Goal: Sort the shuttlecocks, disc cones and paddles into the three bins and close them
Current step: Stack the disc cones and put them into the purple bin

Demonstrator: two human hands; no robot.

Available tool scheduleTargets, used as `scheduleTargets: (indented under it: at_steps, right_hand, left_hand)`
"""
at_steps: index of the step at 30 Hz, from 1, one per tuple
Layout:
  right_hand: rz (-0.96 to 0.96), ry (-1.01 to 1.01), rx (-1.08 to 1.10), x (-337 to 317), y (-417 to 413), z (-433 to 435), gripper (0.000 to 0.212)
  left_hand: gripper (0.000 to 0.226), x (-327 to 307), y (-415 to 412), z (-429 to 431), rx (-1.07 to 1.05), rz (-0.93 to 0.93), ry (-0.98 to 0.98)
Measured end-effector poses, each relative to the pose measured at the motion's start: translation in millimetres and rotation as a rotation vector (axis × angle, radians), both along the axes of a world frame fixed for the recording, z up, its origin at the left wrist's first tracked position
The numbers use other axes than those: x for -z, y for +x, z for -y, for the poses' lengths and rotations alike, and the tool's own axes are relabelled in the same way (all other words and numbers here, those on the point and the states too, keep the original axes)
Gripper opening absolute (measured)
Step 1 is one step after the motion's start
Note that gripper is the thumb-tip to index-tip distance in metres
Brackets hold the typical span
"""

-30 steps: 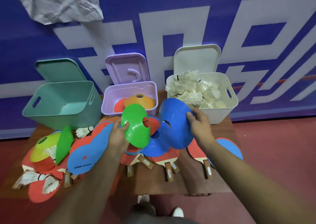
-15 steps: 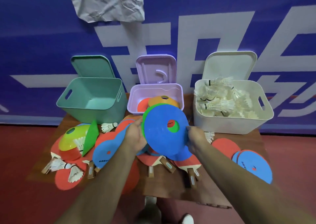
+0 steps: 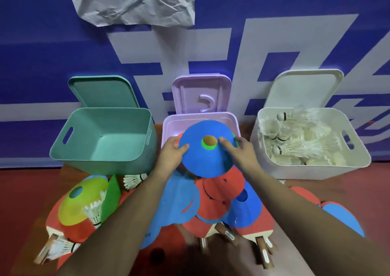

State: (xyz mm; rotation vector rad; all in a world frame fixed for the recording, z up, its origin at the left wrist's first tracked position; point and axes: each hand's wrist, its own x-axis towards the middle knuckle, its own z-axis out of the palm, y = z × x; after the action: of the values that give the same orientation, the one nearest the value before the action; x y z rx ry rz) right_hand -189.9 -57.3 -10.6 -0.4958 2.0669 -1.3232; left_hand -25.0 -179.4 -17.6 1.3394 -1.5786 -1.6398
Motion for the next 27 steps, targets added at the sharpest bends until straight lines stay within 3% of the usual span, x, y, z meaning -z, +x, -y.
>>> scheduleTargets:
  at_steps: [2, 5, 12, 20, 27]
  right_hand:
    - [-0.1, 0.113, -0.029, 5.8, -9.3, 18.8, 0.076]
    - [-0.132, 0.221, -0.064, 19.1, -20.9, 43.0, 0.087]
    - [-0.189, 0.385, -0.073, 59.5, -37.6, 76.3, 0.075]
    - [-0.324, 0.372, -0.189, 73.7, -38.4, 58.9, 0.051]
    - [-0.361, 0.216, -0.189, 58.4, 5.8, -4.0, 0.033]
  left_hand:
    - [0.017, 5.4, -16.6, 18.6, 0.073, 0.05, 0.005]
    - [0.013, 21.7, -37.5, 44.6, 0.2, 0.158, -0.094]
    - [0.063, 75.0, -62.9, 83.5, 0.257, 0.405, -0.163]
    - [0.045, 97.2, -66.8, 84.9, 0.366, 0.506, -0.204]
    - [0.013, 66.3, -12.1, 39.0, 0.184, 0.321, -0.189]
